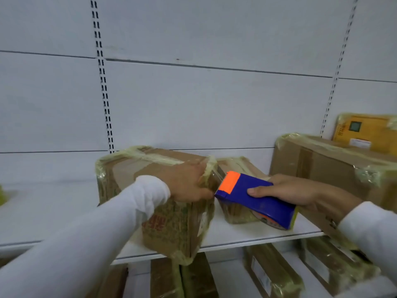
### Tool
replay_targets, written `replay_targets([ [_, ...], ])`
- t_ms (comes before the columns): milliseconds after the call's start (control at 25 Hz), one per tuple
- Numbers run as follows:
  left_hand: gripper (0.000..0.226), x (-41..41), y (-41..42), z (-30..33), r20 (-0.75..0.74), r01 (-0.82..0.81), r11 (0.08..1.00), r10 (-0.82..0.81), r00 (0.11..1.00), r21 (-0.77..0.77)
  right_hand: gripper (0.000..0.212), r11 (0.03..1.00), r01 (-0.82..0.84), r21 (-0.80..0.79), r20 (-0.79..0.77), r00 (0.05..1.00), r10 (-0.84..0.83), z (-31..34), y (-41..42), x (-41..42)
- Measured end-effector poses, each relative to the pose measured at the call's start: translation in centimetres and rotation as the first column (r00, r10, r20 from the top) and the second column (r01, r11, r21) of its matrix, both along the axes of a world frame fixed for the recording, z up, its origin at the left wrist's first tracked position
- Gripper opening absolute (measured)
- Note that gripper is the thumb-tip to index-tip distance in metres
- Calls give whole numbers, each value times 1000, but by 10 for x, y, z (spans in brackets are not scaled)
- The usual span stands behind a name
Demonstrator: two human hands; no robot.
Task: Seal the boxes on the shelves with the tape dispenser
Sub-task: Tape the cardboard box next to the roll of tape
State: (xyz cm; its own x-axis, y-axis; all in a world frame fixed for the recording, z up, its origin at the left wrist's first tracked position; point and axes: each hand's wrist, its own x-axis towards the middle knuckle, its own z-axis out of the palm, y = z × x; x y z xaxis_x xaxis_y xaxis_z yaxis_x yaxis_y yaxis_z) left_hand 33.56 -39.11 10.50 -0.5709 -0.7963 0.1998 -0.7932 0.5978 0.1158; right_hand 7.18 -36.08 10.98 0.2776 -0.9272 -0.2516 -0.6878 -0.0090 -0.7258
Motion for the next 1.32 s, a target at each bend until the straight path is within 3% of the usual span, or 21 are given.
replay_targets([
  [120, 67, -5, 4, -7, -19, -161, 982, 160, 987, -97, 44, 1000, 20, 1, 8, 1000, -20, -7, -11, -1],
  [280, 62, 0, 8, -11, -90, -232, 972, 233, 968, 19, 52, 999, 25, -25, -43, 999, -27, -17, -25, 7],
  [480, 56, 4, 13, -11, -123, -219, 975, 220, 968, 24, 45, 978, 7, -208, -271, 960, -64, 1, -28, 24],
  [640, 49, 23, 18, -10, -108, -207, 978, 208, 972, 16, 32, 922, -114, -369, -609, 779, -148, -26, -18, 22],
  [720, 54, 42, 23, -9, -79, -175, 985, 175, 981, 7, 22, 930, -90, -356, -539, 833, -125, -48, -12, 8],
  [880, 65, 51, 20, -7, -109, -82, 994, 89, 990, 65, 42, 906, -73, -417, -407, 906, -115, -27, 5, 0],
  [1080, 61, 67, 26, -4, -99, 12, 993, 0, 995, 121, 39, 929, -20, -368, -44, 999, 4, 10, 40, 6],
  [1200, 47, 73, 33, 3, -84, 11, 993, -1, 996, 119, 40, 922, -45, -385, -40, 999, 32, 20, 53, 14],
  [1280, 37, 64, 35, 5, -79, -74, 997, 75, 994, 19, 39, 921, -56, -384, -41, 998, 44, 23, 55, 18],
  [1320, 46, 57, 35, 2, -47, -144, 987, 141, 989, -66, 38, 922, -62, -382, -45, 998, 49, 23, 55, 18],
])
